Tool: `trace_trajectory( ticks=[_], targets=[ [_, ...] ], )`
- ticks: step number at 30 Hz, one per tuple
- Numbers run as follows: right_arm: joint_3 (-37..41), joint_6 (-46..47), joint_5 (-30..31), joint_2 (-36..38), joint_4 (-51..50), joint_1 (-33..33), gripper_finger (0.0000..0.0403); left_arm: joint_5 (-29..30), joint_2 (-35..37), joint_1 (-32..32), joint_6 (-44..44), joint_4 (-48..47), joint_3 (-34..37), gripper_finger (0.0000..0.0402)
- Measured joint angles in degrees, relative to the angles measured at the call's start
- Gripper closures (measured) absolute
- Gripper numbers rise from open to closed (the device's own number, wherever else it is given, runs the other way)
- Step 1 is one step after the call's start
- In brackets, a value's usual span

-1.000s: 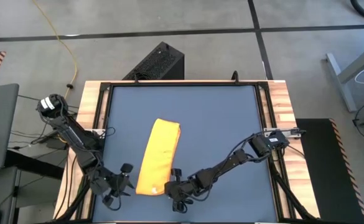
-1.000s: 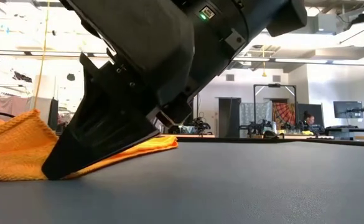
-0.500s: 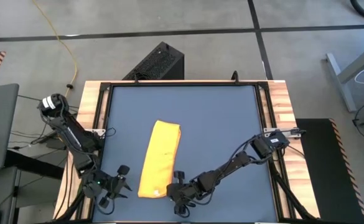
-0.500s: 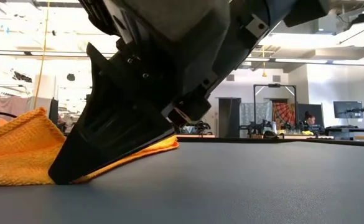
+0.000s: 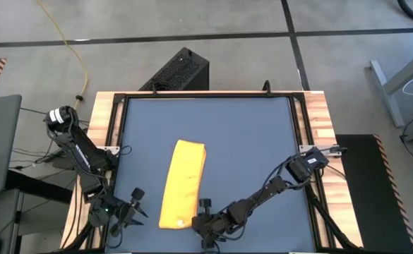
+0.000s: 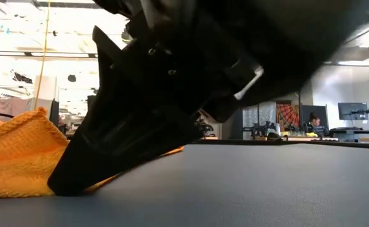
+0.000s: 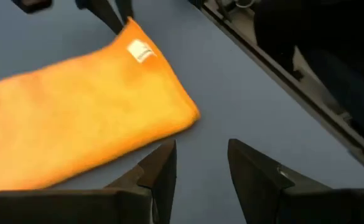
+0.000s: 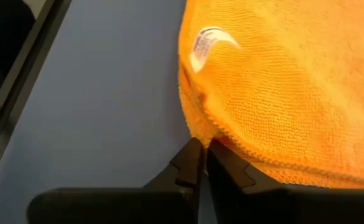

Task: Roll towel
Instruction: Roll the yellow microfiber cloth on the table

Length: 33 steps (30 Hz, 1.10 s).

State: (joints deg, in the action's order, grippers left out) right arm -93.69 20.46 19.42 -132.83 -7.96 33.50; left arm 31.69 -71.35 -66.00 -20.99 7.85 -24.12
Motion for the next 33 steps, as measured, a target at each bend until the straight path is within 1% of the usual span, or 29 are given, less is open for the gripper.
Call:
trace_trajectory(
  ticks=[3, 6, 10, 15, 18, 20, 23, 25, 27, 29, 31, 33],
  targets=[
    [-2.1, -3.4, -0.3, -0.2, -1.7, 0.0, 0.0331, 0.6, 0.0, 0.0, 2.1, 1.0, 0.0, 0.0259],
    [-5.6, -5.7, -0.8, -0.4, -6.0, 0.2, 0.0309, 0.6, 0.0, 0.0, 2.3, 1.3, 0.0, 0.0245],
    [-10.2, -5.9, -0.7, -0.3, -12.5, 0.6, 0.0275, 0.5, 0.0, 0.0, 2.2, 1.3, 0.0, 0.0224],
    [-13.2, -6.7, -0.3, -0.3, -17.5, 1.5, 0.0240, 0.6, 0.0, 0.0, 2.5, 1.3, 0.0, 0.0205],
    [-15.2, -8.0, 0.3, -0.2, -19.4, 2.5, 0.0228, 0.7, 0.0, 0.2, 3.8, 1.7, 0.0, 0.0202],
    [-15.9, -8.4, 2.3, -0.1, -20.0, 3.2, 0.0226, 0.7, -0.8, 1.0, 5.7, 4.6, 0.0, 0.0201],
    [-16.5, -9.3, 5.8, -0.1, -21.2, 4.0, 0.0226, -0.4, -3.8, 4.2, 10.2, 11.1, -0.9, 0.0201],
    [-16.7, -9.8, 7.7, -0.1, -21.4, 4.1, 0.0227, -2.3, -6.8, 6.3, 13.8, 12.1, -3.5, 0.0201],
    [-16.7, -9.8, 8.9, 0.0, -22.0, 4.4, 0.0227, -2.9, -9.3, 7.2, 16.5, 10.9, -6.0, 0.0201],
    [-16.7, -9.9, 9.2, 0.0, -22.2, 4.4, 0.0226, -2.9, -10.8, 7.3, 17.5, 7.3, -8.4, 0.0201],
    [-16.7, -10.2, 9.2, 0.0, -22.3, 4.4, 0.0227, -2.6, -11.3, 7.3, 17.4, 2.4, -9.9, 0.0201],
    [-16.7, -11.1, 9.5, 0.0, -22.3, 4.3, 0.0227, -1.9, -11.3, 7.1, 15.4, -1.9, -10.4, 0.0201]
  ],
)
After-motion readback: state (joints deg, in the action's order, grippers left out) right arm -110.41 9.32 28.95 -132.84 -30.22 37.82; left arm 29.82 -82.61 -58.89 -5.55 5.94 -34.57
